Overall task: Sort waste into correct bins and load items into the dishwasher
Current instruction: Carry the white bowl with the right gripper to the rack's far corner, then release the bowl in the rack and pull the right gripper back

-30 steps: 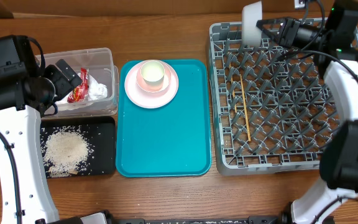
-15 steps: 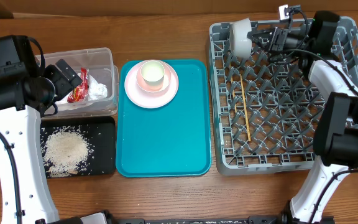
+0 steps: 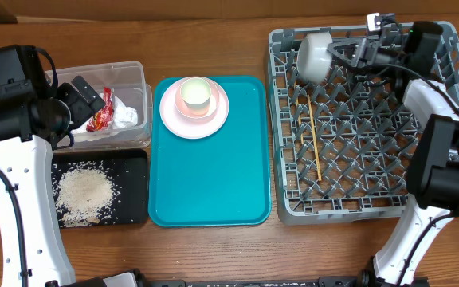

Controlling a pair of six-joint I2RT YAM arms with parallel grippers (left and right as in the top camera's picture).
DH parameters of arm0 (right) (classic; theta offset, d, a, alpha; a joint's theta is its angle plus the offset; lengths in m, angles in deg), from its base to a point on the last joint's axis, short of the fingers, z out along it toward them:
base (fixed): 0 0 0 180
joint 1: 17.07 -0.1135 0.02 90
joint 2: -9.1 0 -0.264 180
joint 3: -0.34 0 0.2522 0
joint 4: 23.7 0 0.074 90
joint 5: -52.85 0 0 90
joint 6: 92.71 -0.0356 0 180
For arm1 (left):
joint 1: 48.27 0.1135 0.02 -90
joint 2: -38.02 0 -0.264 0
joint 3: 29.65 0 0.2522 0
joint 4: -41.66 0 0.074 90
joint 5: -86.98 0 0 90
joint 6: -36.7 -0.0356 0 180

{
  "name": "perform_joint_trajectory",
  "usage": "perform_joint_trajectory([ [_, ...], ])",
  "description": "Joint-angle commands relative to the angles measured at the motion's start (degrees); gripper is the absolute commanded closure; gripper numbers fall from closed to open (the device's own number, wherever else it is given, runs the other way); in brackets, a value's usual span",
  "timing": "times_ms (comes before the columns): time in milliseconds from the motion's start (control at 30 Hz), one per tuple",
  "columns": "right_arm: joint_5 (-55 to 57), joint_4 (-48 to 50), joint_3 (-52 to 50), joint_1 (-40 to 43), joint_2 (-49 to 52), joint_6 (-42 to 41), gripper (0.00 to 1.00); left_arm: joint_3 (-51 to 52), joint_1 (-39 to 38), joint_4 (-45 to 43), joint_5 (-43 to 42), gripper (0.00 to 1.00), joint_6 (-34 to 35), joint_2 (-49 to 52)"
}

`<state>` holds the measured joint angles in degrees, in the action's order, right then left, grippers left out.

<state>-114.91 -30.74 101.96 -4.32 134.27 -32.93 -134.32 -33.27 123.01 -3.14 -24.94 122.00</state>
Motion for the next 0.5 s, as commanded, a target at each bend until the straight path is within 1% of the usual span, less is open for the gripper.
perform_joint_trajectory([
  [0, -0.42, -0.13, 0.61, 1.79, 1.03, -0.07, 0.61, -0.96, -0.35, -0.11, 0.70, 0.00, -0.48, -0.85],
  [100, -0.44, -0.17, 0.61, 2.80, 1.03, -0.11, 0.57, -0.96, -0.35, -0.11, 0.70, 0.00, -0.48, -0.85],
  [300, -0.59, -0.11, 0.63, 5.27, 0.96, -4.02, 0.57, -0.96, -0.35, -0.11, 0.70, 0.00, -0.50, -0.85],
  [467, -0.55, 1.55, 0.74, 6.91, -0.11, -9.27, 0.72, -0.96, -0.35, -0.11, 0.70, 0.00, -0.48, -0.85],
])
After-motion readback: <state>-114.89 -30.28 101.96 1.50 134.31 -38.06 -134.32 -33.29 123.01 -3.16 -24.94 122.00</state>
